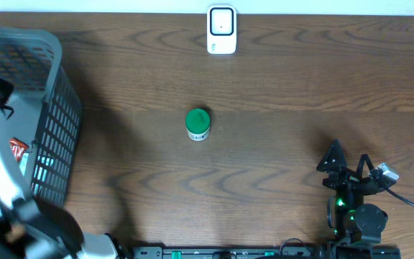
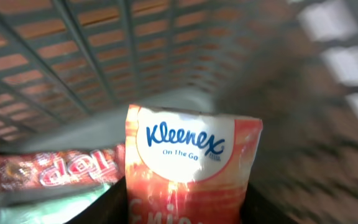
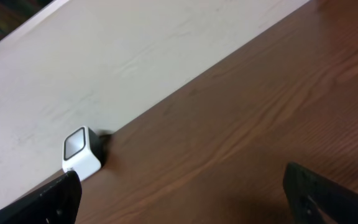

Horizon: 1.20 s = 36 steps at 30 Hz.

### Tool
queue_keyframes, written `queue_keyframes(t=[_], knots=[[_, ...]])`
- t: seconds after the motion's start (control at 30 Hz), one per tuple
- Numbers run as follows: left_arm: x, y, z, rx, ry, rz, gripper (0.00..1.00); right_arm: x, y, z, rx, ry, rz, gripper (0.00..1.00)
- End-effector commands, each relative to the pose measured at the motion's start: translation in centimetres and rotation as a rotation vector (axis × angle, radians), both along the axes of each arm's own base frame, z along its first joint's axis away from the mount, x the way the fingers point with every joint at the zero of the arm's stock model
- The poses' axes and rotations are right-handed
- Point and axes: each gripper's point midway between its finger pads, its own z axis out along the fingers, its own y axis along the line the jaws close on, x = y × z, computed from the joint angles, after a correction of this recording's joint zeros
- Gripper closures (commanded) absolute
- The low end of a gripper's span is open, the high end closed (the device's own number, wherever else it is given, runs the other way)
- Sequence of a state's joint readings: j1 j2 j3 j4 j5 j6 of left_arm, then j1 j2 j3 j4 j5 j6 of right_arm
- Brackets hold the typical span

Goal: Scan the item barcode
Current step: 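Carry the Kleenex pack with the left gripper and place it beside the bottle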

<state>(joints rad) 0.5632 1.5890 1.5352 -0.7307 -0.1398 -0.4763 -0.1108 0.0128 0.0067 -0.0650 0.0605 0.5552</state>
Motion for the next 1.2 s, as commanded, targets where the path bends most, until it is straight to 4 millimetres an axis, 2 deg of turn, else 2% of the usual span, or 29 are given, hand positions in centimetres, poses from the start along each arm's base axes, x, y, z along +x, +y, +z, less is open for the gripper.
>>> queue_keyframes(t=[0.0,0.07,0.13,0.2,0.27,0.37,0.47,0.53,0.6,0.67,0.8,0.93,1.07,1.17], knots=[[0.8,-6.0,4.2,-0.137,-0.185,-0.140,0.54,0.0,0.0,-0.1,-0.013,0.005,-0.002,0.01],[1.3,-10.1,6.4,-0.203,-0.266,-0.246,0.54,0.0,0.0,-0.1,-0.013,0.005,-0.002,0.01],[2.2,-15.1,8.0,-0.266,-0.322,-0.394,0.54,0.0,0.0,-0.1,-0.013,0.005,-0.001,0.01],[2.9,-19.9,8.5,-0.306,-0.327,-0.520,0.54,0.0,0.0,-0.1,-0.013,0.005,-0.002,0.01],[3.6,-25.0,8.1,-0.323,-0.293,-0.650,0.53,0.0,0.0,-0.1,-0.013,0.005,-0.002,0.01],[4.2,-32.4,6.2,-0.344,-0.214,-0.815,0.53,0.0,0.0,-0.1,-0.013,0.005,-0.002,0.01],[4.5,-40.6,3.2,-0.343,-0.126,-0.991,0.53,0.0,0.0,-0.1,-0.013,0.005,-0.001,0.01],[4.5,-45.4,0.5,-0.321,-0.062,-1.081,0.52,0.0,0.0,-0.1,-0.013,0.005,-0.002,0.01],[4.4,-48.8,-2.6,-0.284,0.003,-1.130,0.49,0.0,0.0,-0.1,-0.013,0.005,-0.002,0.01],[3.9,-52.3,-6.6,-0.272,0.086,-1.179,0.48,0.0,0.0,-0.1,-0.013,0.005,-0.002,0.01],[2.7,-55.4,-12.4,-0.306,0.205,-1.167,0.48,0.0,0.0,-0.1,-0.013,0.005,-0.002,0.01],[1.5,-56.4,-18.4,-0.326,0.336,-1.086,0.49,0.0,0.0,-0.1,-0.013,0.005,-0.002,0.01],[0.3,-56.4,-22.5,-0.336,0.430,-1.025,0.53,0.0,0.0,-0.1,-0.013,0.005,-0.002,0.01],[-0.1,-56.5,-23.8,-0.335,0.454,-1.004,0.53,0.0,0.0,-0.1,-0.013,0.005,-0.002,0.01]])
